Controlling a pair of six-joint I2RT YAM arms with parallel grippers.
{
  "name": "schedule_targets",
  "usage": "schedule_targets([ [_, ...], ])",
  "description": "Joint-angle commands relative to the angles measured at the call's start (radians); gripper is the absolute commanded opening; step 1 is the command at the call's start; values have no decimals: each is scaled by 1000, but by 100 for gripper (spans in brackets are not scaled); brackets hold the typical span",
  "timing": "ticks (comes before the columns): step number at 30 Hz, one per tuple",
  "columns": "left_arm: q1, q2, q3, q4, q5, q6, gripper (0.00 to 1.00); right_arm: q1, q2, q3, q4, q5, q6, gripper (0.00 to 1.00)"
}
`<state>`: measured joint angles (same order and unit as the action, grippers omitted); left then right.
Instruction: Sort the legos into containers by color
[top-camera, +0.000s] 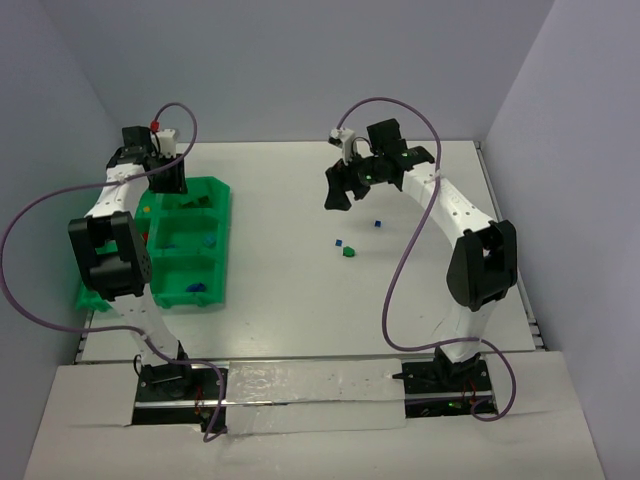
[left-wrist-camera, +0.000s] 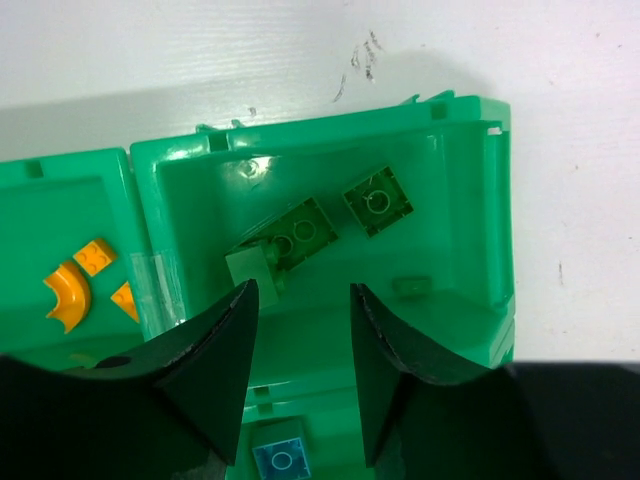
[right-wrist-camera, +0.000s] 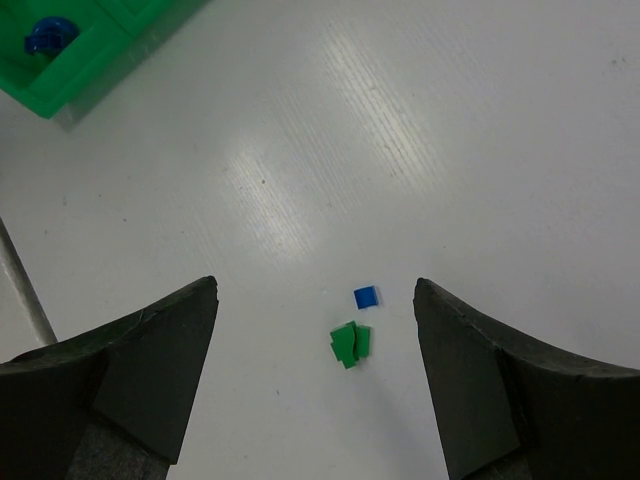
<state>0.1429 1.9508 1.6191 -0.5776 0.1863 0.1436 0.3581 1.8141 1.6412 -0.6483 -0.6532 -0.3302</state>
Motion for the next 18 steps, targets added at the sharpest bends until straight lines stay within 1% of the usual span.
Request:
schedule_targets([
  [1, -6, -2, 56, 44, 63, 15, 51, -23, -36, -23, 9, 9, 0, 86],
  [4, -8, -40, 34, 66, 142, 27, 48, -36, -39, -34, 15, 12, 10, 86],
  [6, -17, -95, -9, 93, 275, 44, 48, -51, -45, -51, 23, 9, 30, 86],
  [10, -81, -179, -85, 136, 468, 109, 50, -103, -55, -86, 32, 1, 71, 86],
  [11, -123, -190, -96, 139, 537, 143, 51, -113, -59, -94, 32, 3, 77, 86],
  [13, -185, -208, -126, 137, 574, 177, 52, -152, -76, -124, 32, 3, 91, 86],
  [16, -330, -219, -167, 146, 628, 246, 55, -214, -113, -182, 25, 5, 100, 86],
  [18, -404, -220, -190, 160, 651, 272, 57, -248, -136, -214, 21, 7, 104, 87],
])
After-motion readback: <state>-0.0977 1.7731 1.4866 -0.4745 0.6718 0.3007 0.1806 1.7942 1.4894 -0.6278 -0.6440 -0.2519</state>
